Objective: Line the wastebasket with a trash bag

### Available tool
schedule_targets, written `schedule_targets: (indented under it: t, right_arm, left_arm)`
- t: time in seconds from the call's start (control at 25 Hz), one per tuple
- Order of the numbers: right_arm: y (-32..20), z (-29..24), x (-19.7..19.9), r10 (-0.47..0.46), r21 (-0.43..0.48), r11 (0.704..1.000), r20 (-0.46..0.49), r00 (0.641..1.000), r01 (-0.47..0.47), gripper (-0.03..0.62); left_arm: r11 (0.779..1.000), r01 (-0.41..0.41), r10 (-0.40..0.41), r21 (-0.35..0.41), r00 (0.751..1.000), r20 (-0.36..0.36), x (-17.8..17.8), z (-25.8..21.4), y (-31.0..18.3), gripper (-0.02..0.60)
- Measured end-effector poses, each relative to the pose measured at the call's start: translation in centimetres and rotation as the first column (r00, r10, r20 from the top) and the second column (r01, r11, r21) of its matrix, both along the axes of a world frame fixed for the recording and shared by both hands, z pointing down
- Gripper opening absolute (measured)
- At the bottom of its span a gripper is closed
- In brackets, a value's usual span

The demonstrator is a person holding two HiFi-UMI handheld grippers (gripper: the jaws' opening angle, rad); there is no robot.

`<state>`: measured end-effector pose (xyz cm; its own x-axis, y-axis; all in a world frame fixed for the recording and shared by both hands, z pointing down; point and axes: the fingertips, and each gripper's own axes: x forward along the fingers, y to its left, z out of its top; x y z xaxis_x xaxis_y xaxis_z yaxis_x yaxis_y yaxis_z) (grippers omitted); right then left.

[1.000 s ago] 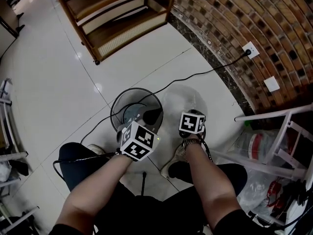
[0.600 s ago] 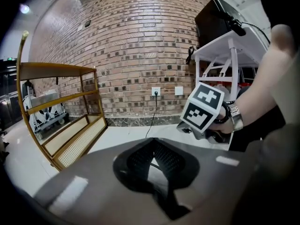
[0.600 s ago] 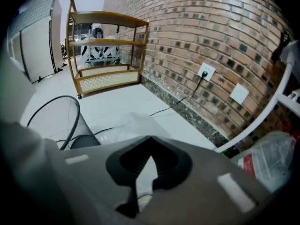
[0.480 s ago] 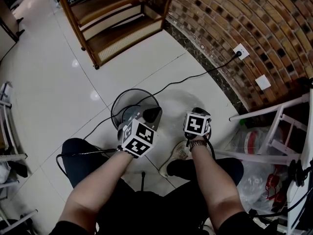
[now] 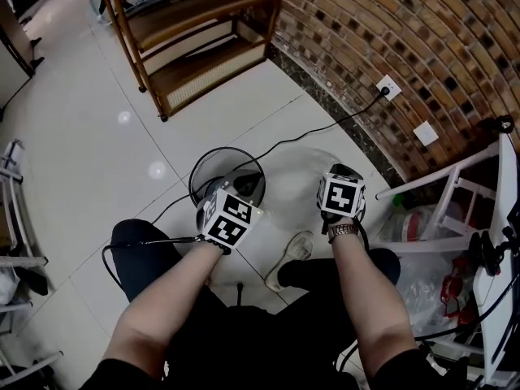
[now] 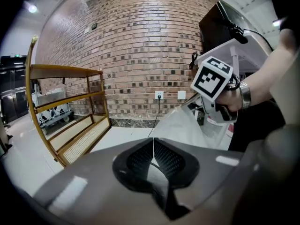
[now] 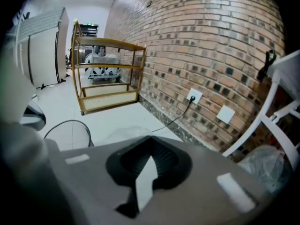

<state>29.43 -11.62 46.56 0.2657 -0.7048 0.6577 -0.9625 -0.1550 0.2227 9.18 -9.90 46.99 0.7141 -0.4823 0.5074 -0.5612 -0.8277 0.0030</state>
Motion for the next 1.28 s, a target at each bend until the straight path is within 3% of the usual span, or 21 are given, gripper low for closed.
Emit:
schedule_targets:
  t: [0.24,0.44,0.76,1.08,1.28]
  right_arm:
    - [-0.2,-5.3,0.1,-0.028,0.077,0.997,-0.012,1.0,0.029,0.003]
    - [-0.2,-9.9,-0.2,-0.033,0.148,0.988,-0.021,0.999,0.036,0.003]
    - [0.2,-16.7,-1.6,-0.074,0.249,0.965,-0.044,0.996,0.083,0.003]
    - [1.3,-20.8,-3.2,-0.12,0.313,0.941,-0.056,0.991,0.132,0.003]
    - [2.1,-22.9,-4.3,-0.147,0.346,0.925,-0.055,0.988,0.156,0.003]
  left_arm:
    - [0.999,0.022,-0.022,-0.041,1.0,0.002,-0.7,0.2,0.8,0.04]
    - [0.992,0.054,-0.059,-0.11,0.997,-0.04,-0.8,-0.8,1.0,0.123]
    - [0.945,0.12,-0.17,-0.304,0.975,-0.142,-0.7,-0.2,1.8,0.183]
    - [0.861,0.15,-0.294,-0.487,0.927,-0.234,0.2,0.4,3.3,0.227]
    - [0.771,0.171,-0.417,-0.613,0.863,-0.284,-0.1,1.7,3.5,0.239]
